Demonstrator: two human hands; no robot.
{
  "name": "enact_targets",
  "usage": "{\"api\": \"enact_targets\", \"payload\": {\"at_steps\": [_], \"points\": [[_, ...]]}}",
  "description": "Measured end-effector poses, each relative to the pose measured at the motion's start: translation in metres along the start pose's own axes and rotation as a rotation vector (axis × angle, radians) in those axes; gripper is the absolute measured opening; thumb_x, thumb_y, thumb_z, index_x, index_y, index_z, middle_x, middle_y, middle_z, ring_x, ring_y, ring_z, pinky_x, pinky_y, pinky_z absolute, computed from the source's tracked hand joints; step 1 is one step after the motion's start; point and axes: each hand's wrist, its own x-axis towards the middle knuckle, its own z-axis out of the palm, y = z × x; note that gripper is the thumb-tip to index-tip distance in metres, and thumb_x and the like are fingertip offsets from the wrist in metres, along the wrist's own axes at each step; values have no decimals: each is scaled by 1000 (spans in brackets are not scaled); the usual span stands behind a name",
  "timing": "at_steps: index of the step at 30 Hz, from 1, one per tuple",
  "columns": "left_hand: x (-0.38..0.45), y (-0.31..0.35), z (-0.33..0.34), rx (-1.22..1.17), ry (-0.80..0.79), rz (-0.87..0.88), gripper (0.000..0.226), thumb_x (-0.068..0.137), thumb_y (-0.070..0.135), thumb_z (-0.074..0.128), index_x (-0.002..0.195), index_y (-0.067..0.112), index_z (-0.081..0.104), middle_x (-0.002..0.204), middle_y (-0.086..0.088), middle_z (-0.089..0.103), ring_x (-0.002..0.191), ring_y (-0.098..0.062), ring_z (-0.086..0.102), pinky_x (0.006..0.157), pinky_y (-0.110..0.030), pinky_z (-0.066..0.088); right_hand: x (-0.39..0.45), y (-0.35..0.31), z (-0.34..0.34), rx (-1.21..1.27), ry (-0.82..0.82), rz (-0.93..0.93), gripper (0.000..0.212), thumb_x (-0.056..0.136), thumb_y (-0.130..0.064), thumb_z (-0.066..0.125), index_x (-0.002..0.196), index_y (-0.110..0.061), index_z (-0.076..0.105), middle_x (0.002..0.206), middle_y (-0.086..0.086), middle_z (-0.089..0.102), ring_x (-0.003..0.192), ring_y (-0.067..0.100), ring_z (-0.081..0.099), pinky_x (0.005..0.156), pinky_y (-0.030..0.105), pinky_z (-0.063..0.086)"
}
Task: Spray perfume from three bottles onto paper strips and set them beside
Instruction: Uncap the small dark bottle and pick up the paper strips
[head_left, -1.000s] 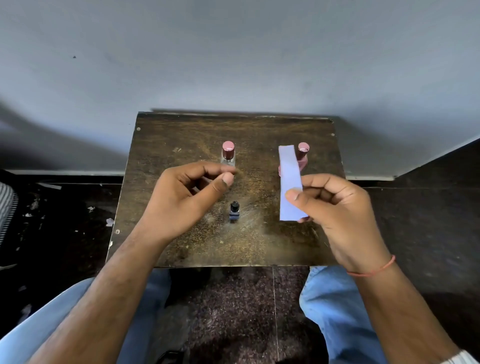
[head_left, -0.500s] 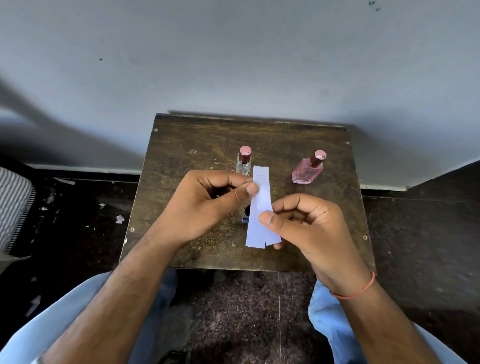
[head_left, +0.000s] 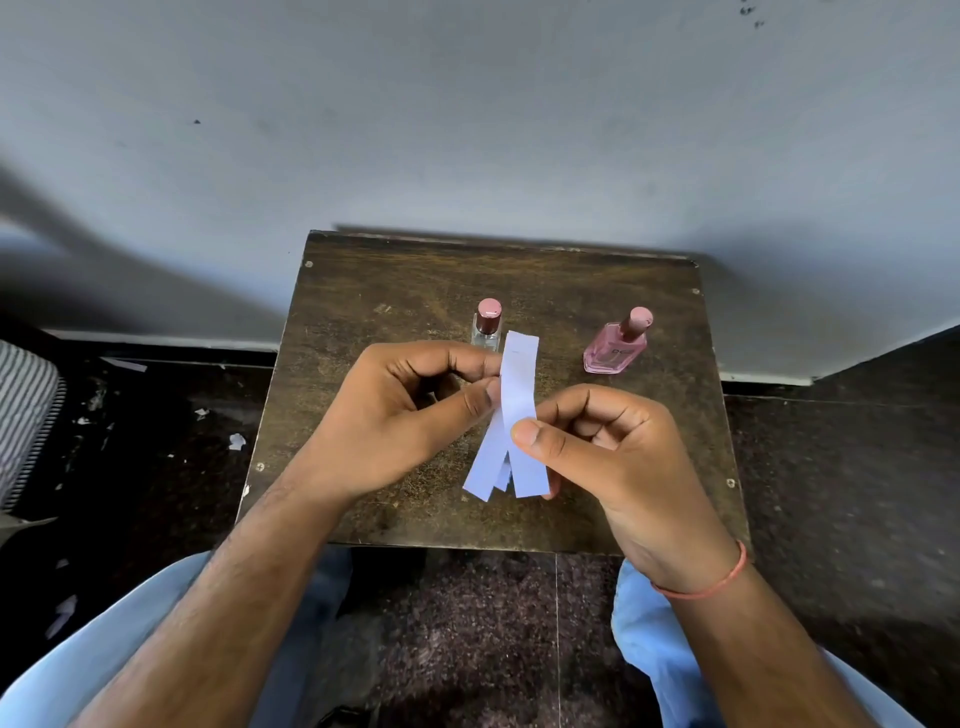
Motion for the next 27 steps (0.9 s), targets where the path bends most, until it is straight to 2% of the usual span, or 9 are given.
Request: {"api": "enact_targets", "payload": {"at_steps": [2,4,7,8,11,12,16,22,27], "points": [[-1,-1,-1,13,-62,-39,14,98,22,79,109,25,86,103,-6,85,87,-52,75,75,-65,59,1,1,0,-5,3,-10,16,82,-29,90,88,-16,84,73,10,76,58,23,64,56,32,55],[-2,-2,-2,19,-129,-72,15,100,19,76,111,21,86,106,-1,86,96,-26,82,84,-45,65,1,1,1,-4,10,-24,15,82,-28,90,88,-17,83,72,8,75,57,22,63,56,31,55],[-2,1,-2,0,-164,-81,19,102,16,72,115,14,85,106,6,86,95,-6,80,82,-19,59,1,0,1,14,25,-36,14,82,-28,90,88,-17,84,72,7,75,58,21,63,55,31,55],[-2,1,-3,-5,-164,-77,19,102,16,72,114,14,85,105,7,86,94,-4,79,82,-17,58,1,0,1,20,27,-37,13,81,-27,90,88,-18,84,72,6,75,58,20,63,55,30,55],[0,-1,-4,0,-135,-97,19,99,20,74,111,12,87,108,-3,86,103,-26,82,88,-36,64,0,0,3,29,-2,-49,13,81,-25,90,90,-19,83,76,3,76,65,15,67,55,28,56],[0,-2,-5,-9,-134,-100,21,98,21,74,111,10,86,109,-5,86,104,-29,81,90,-37,64,-1,-1,4,32,-12,-54,15,80,-24,90,92,-21,82,80,2,77,69,14,70,55,28,57],[1,-2,-5,-91,-110,-115,20,95,18,76,110,9,86,112,-7,85,107,-25,81,92,-32,63,-2,-1,5,0,8,-62,27,76,-27,94,99,-27,79,96,9,82,78,19,76,56,30,60],[1,-2,-1,-118,-45,-115,17,89,14,79,103,13,88,104,-5,86,97,-15,82,85,-23,61,-2,2,6,-66,45,-76,21,80,-30,92,96,-21,83,89,6,84,72,12,74,59,32,64],[1,-5,5,-134,26,-105,18,85,16,82,102,16,88,103,-5,86,96,-15,83,84,-23,62,-1,2,6,-108,85,-78,14,83,-17,91,95,-19,83,84,4,83,65,13,72,59,35,65]]}}
